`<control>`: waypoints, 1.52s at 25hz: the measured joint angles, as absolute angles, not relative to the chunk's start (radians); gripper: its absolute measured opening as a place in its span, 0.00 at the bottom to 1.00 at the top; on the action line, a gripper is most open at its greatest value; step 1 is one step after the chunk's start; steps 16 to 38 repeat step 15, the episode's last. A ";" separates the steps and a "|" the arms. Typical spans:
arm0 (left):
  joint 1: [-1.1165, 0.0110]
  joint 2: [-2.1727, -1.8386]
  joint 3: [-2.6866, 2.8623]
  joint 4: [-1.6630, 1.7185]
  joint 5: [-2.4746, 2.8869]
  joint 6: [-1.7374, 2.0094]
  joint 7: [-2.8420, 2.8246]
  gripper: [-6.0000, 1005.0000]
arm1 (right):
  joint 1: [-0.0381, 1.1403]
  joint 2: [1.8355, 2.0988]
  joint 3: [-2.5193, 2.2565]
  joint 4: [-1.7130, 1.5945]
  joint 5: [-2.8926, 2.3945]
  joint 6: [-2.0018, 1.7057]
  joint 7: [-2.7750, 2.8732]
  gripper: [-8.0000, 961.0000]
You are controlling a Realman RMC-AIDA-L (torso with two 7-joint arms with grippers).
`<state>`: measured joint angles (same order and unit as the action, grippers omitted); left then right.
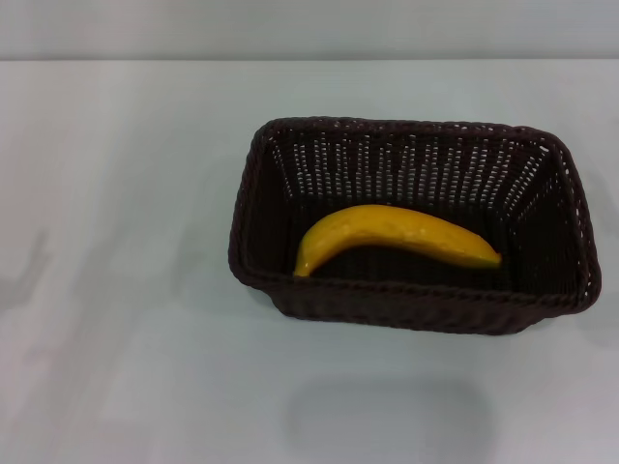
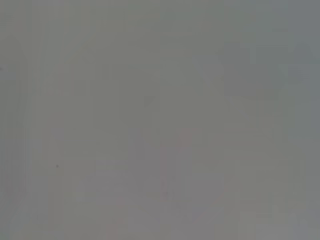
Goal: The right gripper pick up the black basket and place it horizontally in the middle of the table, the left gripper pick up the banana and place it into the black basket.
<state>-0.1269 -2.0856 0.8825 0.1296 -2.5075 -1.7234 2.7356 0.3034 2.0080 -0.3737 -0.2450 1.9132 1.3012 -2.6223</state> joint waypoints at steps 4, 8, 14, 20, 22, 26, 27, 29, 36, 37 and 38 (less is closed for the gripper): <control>-0.132 -2.088 0.882 0.017 -2.592 -1.770 2.796 0.87 | 0.305 2.008 -0.369 -0.237 1.916 1.295 -2.631 0.70; -0.131 -2.090 0.881 -0.009 -2.667 -1.790 2.797 0.87 | 0.320 2.009 -0.325 -0.172 1.972 1.305 -2.727 0.70; -0.136 -2.089 0.880 -0.012 -2.738 -1.788 2.793 0.87 | 0.324 2.009 -0.309 -0.145 2.005 1.313 -2.766 0.70; -0.139 -2.089 0.880 -0.013 -2.745 -1.787 2.795 0.87 | 0.324 2.010 -0.309 -0.144 2.008 1.313 -2.766 0.70; -0.139 -2.089 0.880 -0.013 -2.745 -1.787 2.795 0.87 | 0.324 2.010 -0.309 -0.144 2.008 1.313 -2.766 0.70; -0.139 -2.089 0.880 -0.013 -2.745 -1.787 2.795 0.87 | 0.324 2.010 -0.309 -0.144 2.008 1.313 -2.766 0.70; -0.139 -2.089 0.880 -0.013 -2.745 -1.787 2.795 0.87 | 0.324 2.010 -0.309 -0.144 2.008 1.313 -2.766 0.70; -0.139 -2.089 0.880 -0.013 -2.745 -1.787 2.795 0.87 | 0.324 2.010 -0.309 -0.144 2.008 1.313 -2.766 0.70; -0.139 -2.089 0.880 -0.013 -2.745 -1.787 2.795 0.87 | 0.324 2.010 -0.309 -0.144 2.008 1.313 -2.766 0.70; -0.139 -2.089 0.880 -0.013 -2.745 -1.787 2.795 0.87 | 0.324 2.010 -0.309 -0.144 2.008 1.313 -2.766 0.70; -0.139 -2.089 0.880 -0.013 -2.745 -1.787 2.795 0.87 | 0.324 2.010 -0.309 -0.144 2.008 1.313 -2.766 0.70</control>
